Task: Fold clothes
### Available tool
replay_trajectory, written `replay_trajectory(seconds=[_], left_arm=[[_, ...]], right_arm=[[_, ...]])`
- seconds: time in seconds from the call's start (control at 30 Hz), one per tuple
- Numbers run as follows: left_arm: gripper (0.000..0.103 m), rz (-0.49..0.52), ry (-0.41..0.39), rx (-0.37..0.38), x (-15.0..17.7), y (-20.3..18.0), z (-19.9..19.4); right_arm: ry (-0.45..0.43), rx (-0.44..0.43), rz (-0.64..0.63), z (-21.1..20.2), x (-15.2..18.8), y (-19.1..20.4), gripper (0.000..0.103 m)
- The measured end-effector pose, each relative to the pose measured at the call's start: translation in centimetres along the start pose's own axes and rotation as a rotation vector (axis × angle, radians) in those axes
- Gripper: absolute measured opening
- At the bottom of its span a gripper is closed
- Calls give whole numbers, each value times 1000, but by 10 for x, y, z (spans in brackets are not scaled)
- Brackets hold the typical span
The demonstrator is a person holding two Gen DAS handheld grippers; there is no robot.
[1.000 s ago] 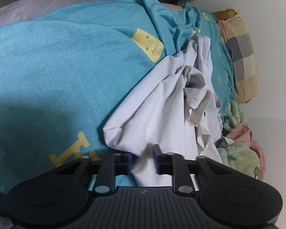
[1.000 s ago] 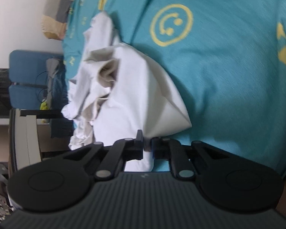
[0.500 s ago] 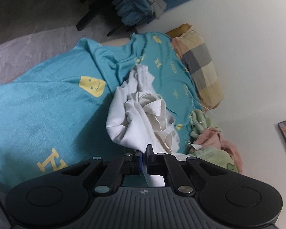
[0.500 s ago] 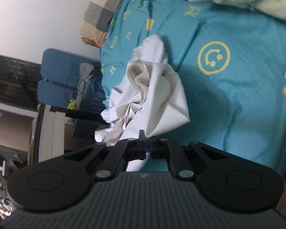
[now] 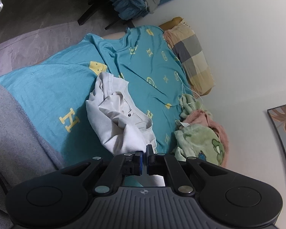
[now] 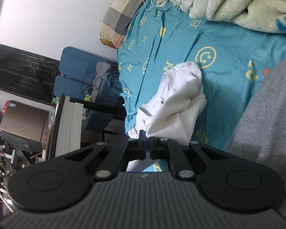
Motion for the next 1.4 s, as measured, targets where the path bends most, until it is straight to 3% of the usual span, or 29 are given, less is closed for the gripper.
replay_trajectory(seconds=[0.17,0.37,0.57,0.7,0.97,1.03,1.07,1.1,1.13,1.17,1.2,1.27,1.4], left_arm=[[5,-27,0,-5,-29,-19,40],[6,0,5,-18,-80,-30,128],[7,45,36,-66,-112,-4,224],[7,33,78,-108,-123,22,267],[9,129,89,-146,-126,37,288],[13,184,80,-143,-124,30,284],[24,225,68,-137,-122,24,280],[41,265,57,-130,-119,18,276],[51,306,45,-124,-117,12,273],[64,358,20,-119,-114,3,267],[69,418,-10,-114,-110,-4,261],[75,525,-49,-118,-103,-16,252],[77,670,-85,-150,-91,-23,253]], right_arm=[[-16,16,3,38,-30,14,6],[-5,52,34,118,-78,9,7],[47,125,26,203,-105,-29,7],[90,172,30,241,-111,-51,7],[122,209,6,265,-110,-59,8],[121,191,7,261,-111,-57,10],[120,180,-3,258,-111,-54,11],[118,168,-19,255,-110,-49,15],[114,153,-41,251,-110,-44,20],[108,133,-67,249,-110,-38,32],[96,111,-100,245,-109,-30,54],[58,72,-174,236,-109,-15,73],[-20,62,-385,225,-106,12,74]])
Point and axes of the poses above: each gripper's, at about its wrist camera, not at the fingertips, and z roughly the way its jaws point, y to its left, x to its underside, the point moved 8 cm from there along z, roughly the way its jaws point, and after that the axes turned 3 degrees about -y, right-handed, at the moved point
